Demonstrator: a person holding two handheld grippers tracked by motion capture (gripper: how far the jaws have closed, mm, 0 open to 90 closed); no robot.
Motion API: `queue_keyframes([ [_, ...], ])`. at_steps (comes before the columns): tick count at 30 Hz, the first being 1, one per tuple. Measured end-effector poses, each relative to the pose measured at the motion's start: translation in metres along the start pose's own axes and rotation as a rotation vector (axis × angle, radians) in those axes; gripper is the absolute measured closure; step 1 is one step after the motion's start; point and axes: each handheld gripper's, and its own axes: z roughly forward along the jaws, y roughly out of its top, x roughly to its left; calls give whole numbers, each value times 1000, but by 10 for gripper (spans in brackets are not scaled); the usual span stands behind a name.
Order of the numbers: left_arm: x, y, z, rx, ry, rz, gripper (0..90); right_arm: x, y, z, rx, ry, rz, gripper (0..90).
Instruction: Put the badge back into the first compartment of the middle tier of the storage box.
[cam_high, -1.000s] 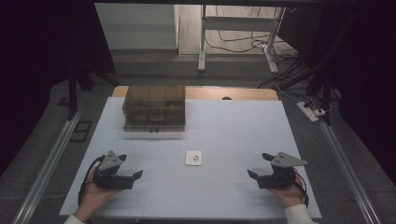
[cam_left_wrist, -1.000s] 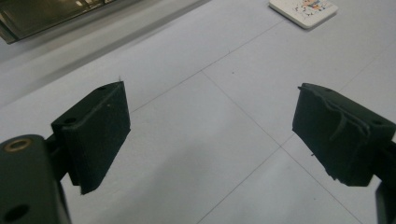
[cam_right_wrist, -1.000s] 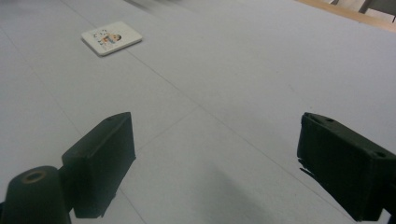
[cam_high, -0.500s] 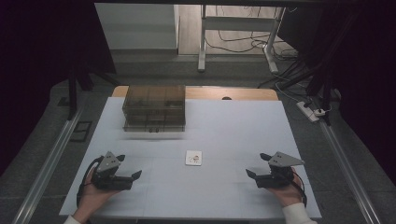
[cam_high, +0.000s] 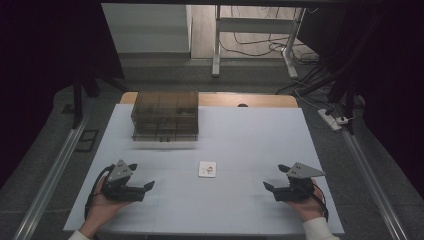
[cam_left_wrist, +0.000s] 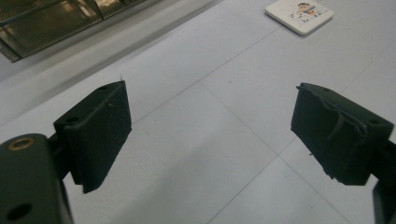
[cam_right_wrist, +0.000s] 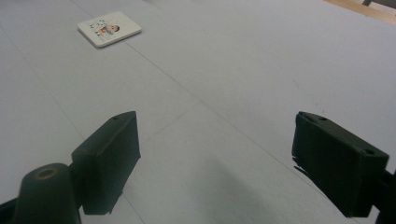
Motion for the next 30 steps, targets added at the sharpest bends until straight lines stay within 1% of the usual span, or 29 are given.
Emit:
queue_keyframes([
  [4, 0, 3, 1, 1, -3, 9, 125, 0, 0, 1, -2, 2, 2, 148],
  [8, -1, 10, 6, 0, -14, 23, 125, 1, 0, 1, 4, 5, 0, 148],
  [12, -4, 17, 11, -1, -21, 39, 125, 1, 0, 2, 11, -6, -2, 148],
  [15, -5, 22, 15, 0, -25, 45, 125, 1, 0, 2, 12, 2, 1, 148],
  [19, -7, 27, 18, -1, -34, 55, 127, 2, 0, 2, 12, -3, 0, 148],
  [21, -8, 29, 20, 1, -42, 61, 127, 2, 0, 2, 9, 6, 3, 148],
  [25, -9, 33, 23, 7, -51, 72, 127, 1, 0, 2, 10, 7, 4, 148],
  [30, -13, 42, 32, 17, -78, 84, 128, 1, 0, 1, 11, 5, 1, 148],
])
